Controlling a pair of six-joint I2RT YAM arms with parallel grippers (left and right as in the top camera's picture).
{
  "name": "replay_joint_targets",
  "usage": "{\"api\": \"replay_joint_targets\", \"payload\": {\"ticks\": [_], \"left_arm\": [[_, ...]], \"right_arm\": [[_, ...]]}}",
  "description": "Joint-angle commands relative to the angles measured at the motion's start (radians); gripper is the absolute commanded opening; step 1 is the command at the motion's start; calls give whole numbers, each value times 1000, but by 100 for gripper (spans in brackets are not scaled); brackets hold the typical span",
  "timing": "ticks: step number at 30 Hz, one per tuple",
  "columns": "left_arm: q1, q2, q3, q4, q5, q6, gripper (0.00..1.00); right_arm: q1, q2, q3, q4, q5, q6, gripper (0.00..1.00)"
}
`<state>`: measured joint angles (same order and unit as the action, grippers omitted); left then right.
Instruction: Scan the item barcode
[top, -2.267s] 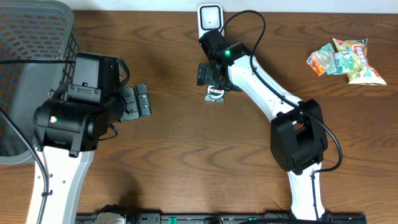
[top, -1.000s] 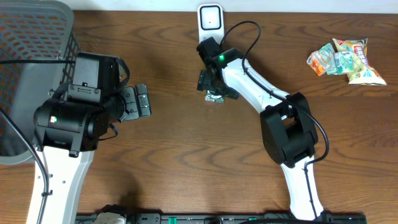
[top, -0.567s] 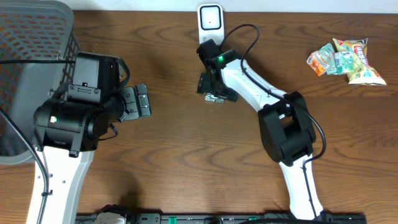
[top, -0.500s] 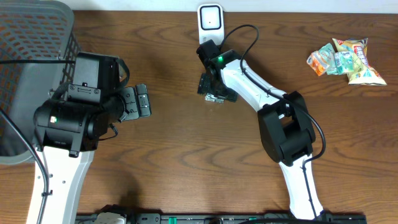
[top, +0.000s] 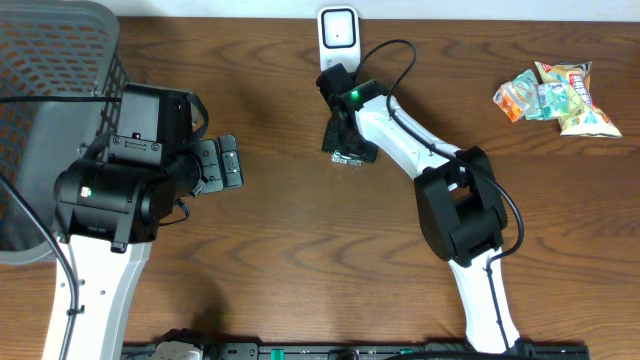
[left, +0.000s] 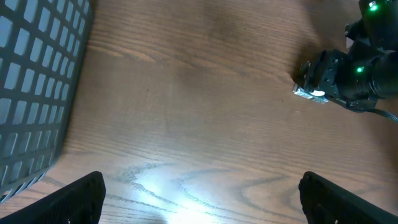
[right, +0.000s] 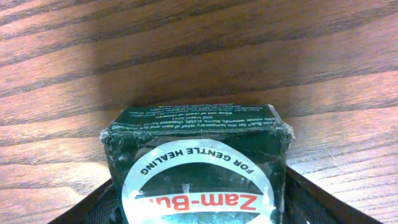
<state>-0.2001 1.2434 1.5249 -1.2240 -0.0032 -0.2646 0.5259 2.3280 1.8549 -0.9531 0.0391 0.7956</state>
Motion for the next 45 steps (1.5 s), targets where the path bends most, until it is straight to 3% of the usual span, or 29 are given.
{"api": "replay_joint_targets", "payload": {"ticks": [1,18,28,45], "left_arm": [[-2,-2,11,-2,-9,2,98],[-2,-2,11,-2,-9,2,98],[-2,-2,11,-2,-9,2,98],[-2,-2,11,-2,-9,2,98]], "right_arm": [[4,23,-2,-2,-12,-12,66],[-24,23,-2,-10,-29,-45,63],[-55,11,2,-12,-169,-99,62],[-167,-2,2,0,-755,-230,63]]}}
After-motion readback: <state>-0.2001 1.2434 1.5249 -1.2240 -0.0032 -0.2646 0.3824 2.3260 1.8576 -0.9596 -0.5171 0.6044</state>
